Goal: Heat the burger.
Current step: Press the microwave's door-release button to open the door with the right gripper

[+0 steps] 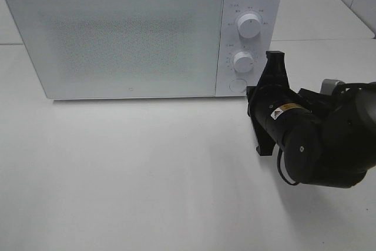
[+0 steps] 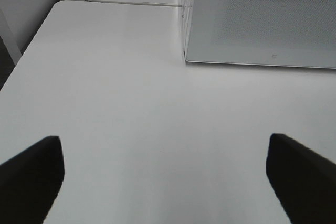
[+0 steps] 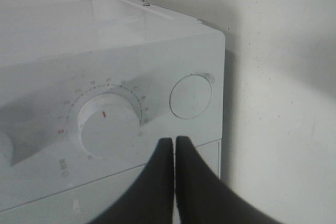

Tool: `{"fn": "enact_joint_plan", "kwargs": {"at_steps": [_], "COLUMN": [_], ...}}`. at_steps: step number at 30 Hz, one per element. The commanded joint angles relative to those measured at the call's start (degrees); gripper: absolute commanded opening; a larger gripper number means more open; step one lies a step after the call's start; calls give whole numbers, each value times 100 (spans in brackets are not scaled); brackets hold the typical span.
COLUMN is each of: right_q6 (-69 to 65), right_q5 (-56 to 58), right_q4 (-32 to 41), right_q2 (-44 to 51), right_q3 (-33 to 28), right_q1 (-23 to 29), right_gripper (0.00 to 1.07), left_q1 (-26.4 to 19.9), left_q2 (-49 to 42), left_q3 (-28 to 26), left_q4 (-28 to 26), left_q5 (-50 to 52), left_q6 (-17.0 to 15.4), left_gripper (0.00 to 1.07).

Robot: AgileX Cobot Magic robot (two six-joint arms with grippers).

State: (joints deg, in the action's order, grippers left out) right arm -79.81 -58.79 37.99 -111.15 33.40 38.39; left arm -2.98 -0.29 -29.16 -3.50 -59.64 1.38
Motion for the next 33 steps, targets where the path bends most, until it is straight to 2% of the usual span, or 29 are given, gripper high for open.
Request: {"fn": "enact_joint_plan", "kwargs": {"at_steps": [1, 18, 33], "right_q6": [-126, -143, 29], "right_q5": [258, 676, 842], "right_q4": [-292, -309, -350], "right_q2": [-160, -768, -963], "right_q3": [178, 1089, 1501], "right_q1": [-218, -321, -584], "right_gripper": [0, 0, 0], "left_q1": [-11, -11, -11], "left_q2": [-120, -120, -120], "left_q3": [29, 29, 29], "left_q4": [-52, -52, -52], "left_q5": [29, 29, 29], "left_q6": [-23, -23, -23], "left_gripper": [100, 100, 100]}}
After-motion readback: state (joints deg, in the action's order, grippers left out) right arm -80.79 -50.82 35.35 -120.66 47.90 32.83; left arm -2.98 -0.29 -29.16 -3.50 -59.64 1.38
